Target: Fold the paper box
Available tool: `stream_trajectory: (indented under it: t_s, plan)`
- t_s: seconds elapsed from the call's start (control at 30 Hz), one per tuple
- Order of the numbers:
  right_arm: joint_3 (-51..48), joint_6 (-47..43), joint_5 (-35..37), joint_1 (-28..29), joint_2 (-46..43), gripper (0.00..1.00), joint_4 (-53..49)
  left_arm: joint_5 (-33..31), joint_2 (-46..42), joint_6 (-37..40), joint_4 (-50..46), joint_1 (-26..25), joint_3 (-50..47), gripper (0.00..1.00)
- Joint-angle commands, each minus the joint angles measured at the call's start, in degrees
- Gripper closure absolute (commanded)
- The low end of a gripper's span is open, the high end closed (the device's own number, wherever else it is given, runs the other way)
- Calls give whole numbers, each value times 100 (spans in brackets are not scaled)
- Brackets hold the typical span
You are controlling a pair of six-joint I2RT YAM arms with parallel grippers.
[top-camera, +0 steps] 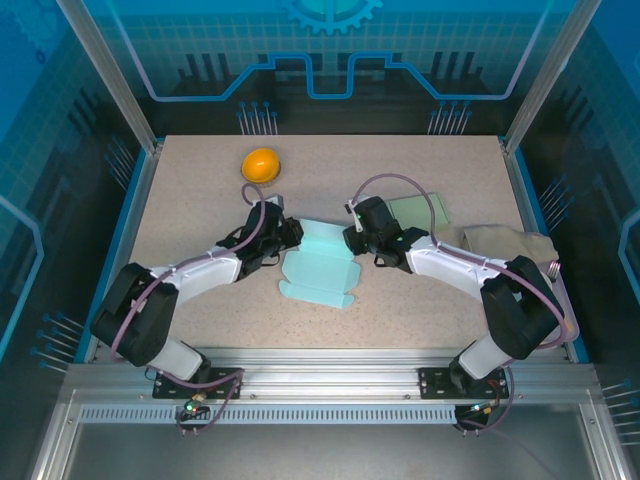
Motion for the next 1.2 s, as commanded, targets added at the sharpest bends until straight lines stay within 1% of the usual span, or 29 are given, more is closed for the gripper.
stream_trajectory:
  t_s: [0.0,0.07,0.2,0.27,0.33,0.37,0.47,0.57,0.7,0.83,0.93,1.17]
  plan:
    - [-152,-35,-130,186,318,70,-488,339,336,-427,-61,-60,-31,94]
    - [-148,-35,-45,224,336,70,-508,351,379,-488,-78,-63,-35,94]
    - [-140,35,169,251,344,70,-626,198,210,-396,-445,-57,50,85]
    - [-125,111,270,245,372,70,-704,33,35,-274,-900,-53,200,77]
    - [-110,220,335,252,397,70,-764,-225,-210,-129,-1490,-51,351,64]
    - [-111,262,355,244,407,70,-780,-341,-313,-71,-1768,-55,394,62]
    - [-113,425,443,256,437,70,-834,-818,-663,27,-2712,-49,510,60]
    - [-109,470,471,262,420,70,-835,-834,-1045,104,-3158,-51,219,58]
    - [-108,474,490,275,336,70,-848,-307,-1665,-25,-2916,-51,-706,57]
    - [-111,458,499,275,297,70,-885,272,-2186,-181,-2176,-55,-1592,51]
    - [-101,457,483,278,296,70,-937,573,-2448,-395,-1704,-64,-2048,48]
    - [-78,449,490,295,257,70,-970,701,-2454,-640,-886,-158,-2574,47]
